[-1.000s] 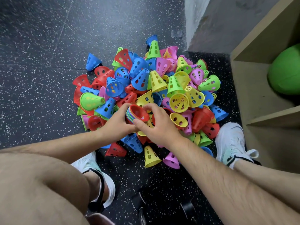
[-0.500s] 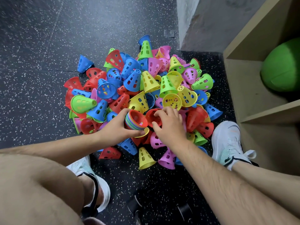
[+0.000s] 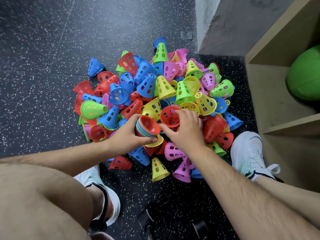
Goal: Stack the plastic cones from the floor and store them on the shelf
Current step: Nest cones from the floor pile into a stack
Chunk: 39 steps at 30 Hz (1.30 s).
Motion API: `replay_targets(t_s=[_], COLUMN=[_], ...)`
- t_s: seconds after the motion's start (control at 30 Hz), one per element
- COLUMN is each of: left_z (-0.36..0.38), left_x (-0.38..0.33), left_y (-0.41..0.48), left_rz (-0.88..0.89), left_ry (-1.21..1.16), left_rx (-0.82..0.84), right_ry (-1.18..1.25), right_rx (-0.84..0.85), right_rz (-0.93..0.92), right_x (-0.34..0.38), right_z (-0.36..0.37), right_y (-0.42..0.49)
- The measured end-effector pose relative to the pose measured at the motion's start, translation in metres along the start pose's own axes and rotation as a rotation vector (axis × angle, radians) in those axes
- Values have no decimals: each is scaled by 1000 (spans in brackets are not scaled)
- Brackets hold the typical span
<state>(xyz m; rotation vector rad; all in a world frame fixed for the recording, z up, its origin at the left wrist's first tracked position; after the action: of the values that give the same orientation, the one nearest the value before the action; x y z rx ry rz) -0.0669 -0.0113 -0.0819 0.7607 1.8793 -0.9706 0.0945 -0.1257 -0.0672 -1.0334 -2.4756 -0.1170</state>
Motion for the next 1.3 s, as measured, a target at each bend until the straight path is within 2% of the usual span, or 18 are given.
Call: replay_targets(t_s=[0.17,0.33,0.47,0.57,0.67,0.8,0.9,0.97,1.1,1.3], left_z=[-6,-10,-9,-9,-6,5,13,21,32,35], left_x=[2,4,0,-2,0,-3,-6,-6,-5,-7], left_y=[-2,-3,-3,-4,-6,-4,-1,-1,-2,-3], left_rz=[9,22,42,61,40,52,54,54,42,28], left_ry=[-14,-19,-25,-22,-16,-29,-15,-31,-36,-24], left_rx=[-17,-31,-36,-33,-7,52,84,117,174,185], right_ry=[333,428,340,246,243,201,182,99,-60,-114], right_rx=[-95,56,130,272,339,267,69,8,64,150], right_rz=[78,55,-51,-147,-158,-189,-184,-151,-130,-97], right_x=[5,27,50,62,59,42,16,-7,-38,-43], right_z=[-24,-21,-10,6,13,6,-10,-14,-7,9], right_y=[5,2,-5,-20,-28,-33,-37,-39,-43,-42])
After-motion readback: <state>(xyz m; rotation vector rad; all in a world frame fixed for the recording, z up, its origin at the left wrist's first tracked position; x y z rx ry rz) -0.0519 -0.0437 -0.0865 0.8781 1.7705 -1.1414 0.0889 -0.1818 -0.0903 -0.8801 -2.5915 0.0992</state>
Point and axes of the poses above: each hand's wrist, its own y-axis towards the middle knuckle, its own z-axis out of the palm, x = y × z, the point moved 7 cm from there along y, towards the middle knuckle, and after that the axes turned 6 degrees about z, right-handed, at the moved point
